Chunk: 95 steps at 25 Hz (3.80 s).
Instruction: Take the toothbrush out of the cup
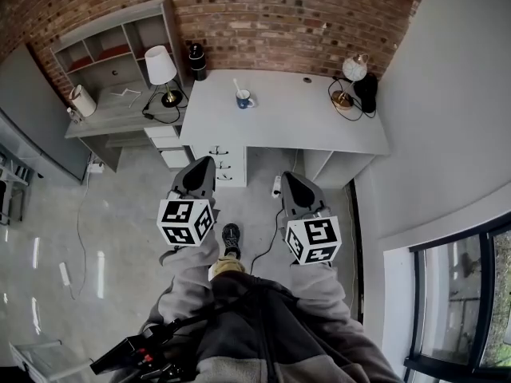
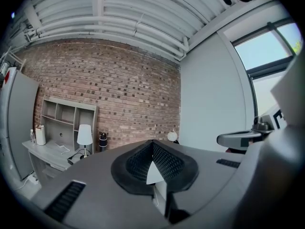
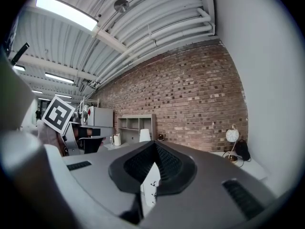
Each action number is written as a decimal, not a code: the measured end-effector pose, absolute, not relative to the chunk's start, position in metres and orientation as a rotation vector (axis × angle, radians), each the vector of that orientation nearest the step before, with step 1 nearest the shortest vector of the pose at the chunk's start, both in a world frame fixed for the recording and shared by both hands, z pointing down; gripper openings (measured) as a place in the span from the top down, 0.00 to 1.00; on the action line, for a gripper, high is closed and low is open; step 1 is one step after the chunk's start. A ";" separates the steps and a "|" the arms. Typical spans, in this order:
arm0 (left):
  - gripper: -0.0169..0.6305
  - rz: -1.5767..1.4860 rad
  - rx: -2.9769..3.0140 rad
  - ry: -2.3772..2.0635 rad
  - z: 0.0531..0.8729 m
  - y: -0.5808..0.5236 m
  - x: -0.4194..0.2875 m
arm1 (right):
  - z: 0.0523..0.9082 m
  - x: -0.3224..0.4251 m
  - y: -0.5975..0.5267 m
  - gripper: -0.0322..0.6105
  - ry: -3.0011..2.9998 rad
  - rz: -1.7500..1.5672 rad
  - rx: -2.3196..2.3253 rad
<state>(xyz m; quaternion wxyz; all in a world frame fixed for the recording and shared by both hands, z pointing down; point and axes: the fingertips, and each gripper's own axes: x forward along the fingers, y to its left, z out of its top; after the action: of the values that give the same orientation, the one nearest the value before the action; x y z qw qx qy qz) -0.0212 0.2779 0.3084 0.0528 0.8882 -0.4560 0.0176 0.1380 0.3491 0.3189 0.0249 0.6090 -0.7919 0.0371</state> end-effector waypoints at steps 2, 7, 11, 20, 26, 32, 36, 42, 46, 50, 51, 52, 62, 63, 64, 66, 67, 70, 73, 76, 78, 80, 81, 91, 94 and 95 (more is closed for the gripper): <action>0.97 0.051 2.713 -1.379 0.306 0.259 -0.017 | 0.317 0.141 0.330 0.95 -2.441 0.103 1.888; 0.97 0.048 2.720 -1.317 0.304 0.195 -0.013 | 0.317 0.140 0.261 0.95 -2.437 0.133 1.889; 0.97 0.077 2.718 -1.296 0.305 0.139 -0.013 | 0.320 0.133 0.202 0.95 -2.440 0.171 1.872; 0.97 0.134 2.710 -1.232 0.317 0.014 -0.004 | 0.325 0.133 0.076 0.95 -2.401 0.230 1.885; 0.97 0.160 2.696 -1.186 0.332 -0.044 0.000 | 0.335 0.136 0.019 0.95 -2.361 0.263 1.894; 0.97 0.187 2.647 -1.143 0.360 -0.079 0.000 | 0.357 0.133 -0.011 0.95 -2.292 0.319 1.878; 0.97 0.228 2.598 -1.122 0.385 -0.088 0.006 | 0.376 0.137 -0.021 0.95 -2.254 0.372 1.846; 0.97 0.287 2.515 -1.141 0.421 -0.101 0.013 | 0.411 0.141 -0.037 0.95 -2.242 0.458 1.752; 0.97 0.332 2.463 -1.192 0.442 -0.113 0.012 | 0.438 0.144 -0.053 0.95 -2.249 0.508 1.682; 0.97 0.370 2.408 -1.222 0.464 -0.120 0.007 | 0.461 0.141 -0.068 0.95 -2.257 0.558 1.622; 0.97 0.377 2.394 -1.229 0.469 -0.123 0.007 | 0.465 0.140 -0.072 0.95 -2.261 0.568 1.608; 0.97 0.387 2.381 -1.235 0.474 -0.125 0.007 | 0.469 0.140 -0.076 0.95 -2.265 0.577 1.594; 0.97 0.476 2.279 -1.240 0.532 -0.132 0.011 | 0.521 0.142 -0.099 0.95 -2.252 0.666 1.498; 0.97 0.481 2.269 -1.244 0.538 -0.133 0.010 | 0.526 0.143 -0.101 0.95 -2.250 0.676 1.492; 0.97 0.486 2.256 -1.247 0.543 -0.133 0.010 | 0.531 0.143 -0.103 0.95 -2.249 0.686 1.487; 0.97 0.496 2.229 -1.248 0.555 -0.135 0.008 | 0.540 0.144 -0.108 0.95 -2.250 0.702 1.477; 0.97 0.502 2.217 -1.249 0.561 -0.135 0.008 | 0.544 0.144 -0.111 0.95 -2.249 0.707 1.471; 0.97 0.525 2.189 -1.247 0.577 -0.138 0.007 | 0.558 0.144 -0.118 0.95 -2.247 0.718 1.447; 0.97 0.539 2.170 -1.241 0.591 -0.140 0.007 | 0.572 0.143 -0.123 0.95 -2.250 0.723 1.416; 0.97 0.552 2.149 -1.234 0.604 -0.141 0.005 | 0.585 0.142 -0.129 0.95 -2.252 0.728 1.388; 0.97 0.561 2.137 -1.228 0.611 -0.144 0.003 | 0.592 0.141 -0.135 0.95 -2.252 0.727 1.369; 0.97 0.568 2.127 -1.225 0.617 -0.147 0.001 | 0.598 0.140 -0.143 0.95 -2.253 0.720 1.354; 0.97 0.569 2.121 -1.226 0.620 -0.148 0.000 | 0.601 0.141 -0.147 0.95 -2.253 0.716 1.348; 0.97 0.559 2.085 -1.235 0.639 -0.167 -0.011 | 0.623 0.145 -0.203 0.95 -2.263 0.650 1.305; 0.97 0.557 2.074 -1.240 0.644 -0.170 -0.017 | 0.631 0.146 -0.226 0.95 -2.257 0.619 1.286; 0.97 0.557 2.071 -1.241 0.645 -0.171 -0.018 | 0.633 0.146 -0.234 0.94 -2.257 0.611 1.281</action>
<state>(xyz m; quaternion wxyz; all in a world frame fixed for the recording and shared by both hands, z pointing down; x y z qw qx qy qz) -0.0180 -0.1707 0.6449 0.3257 0.7903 -0.4735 0.2124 0.1464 -0.2338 0.6331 0.2356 0.4669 -0.8227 0.2228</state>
